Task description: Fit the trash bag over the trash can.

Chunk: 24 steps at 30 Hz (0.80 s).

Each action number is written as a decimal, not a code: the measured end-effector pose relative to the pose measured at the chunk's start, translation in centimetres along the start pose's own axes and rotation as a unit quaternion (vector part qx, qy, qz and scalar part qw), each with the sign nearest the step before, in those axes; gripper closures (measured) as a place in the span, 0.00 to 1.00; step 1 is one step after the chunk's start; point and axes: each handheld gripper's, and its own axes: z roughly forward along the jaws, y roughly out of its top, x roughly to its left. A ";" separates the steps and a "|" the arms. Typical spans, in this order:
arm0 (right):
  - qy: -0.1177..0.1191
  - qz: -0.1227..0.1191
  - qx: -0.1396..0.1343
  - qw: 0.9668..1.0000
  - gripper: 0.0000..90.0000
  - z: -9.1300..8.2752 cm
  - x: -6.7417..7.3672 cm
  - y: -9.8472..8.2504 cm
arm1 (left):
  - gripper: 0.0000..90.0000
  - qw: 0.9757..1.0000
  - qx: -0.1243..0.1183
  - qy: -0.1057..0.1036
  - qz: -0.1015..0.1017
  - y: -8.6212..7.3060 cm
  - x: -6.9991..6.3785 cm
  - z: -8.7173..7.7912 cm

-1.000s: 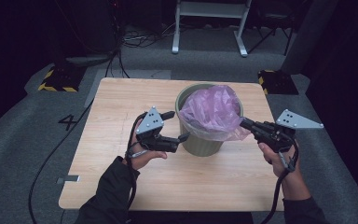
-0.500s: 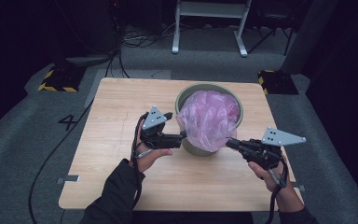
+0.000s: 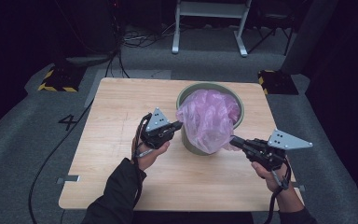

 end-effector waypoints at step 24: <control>-0.156 0.143 -0.004 0.977 0.49 -1.0 -6.8 -4.0 | 1.00 0.997 0.061 -0.010 0.038 -1.8 0.0 1.9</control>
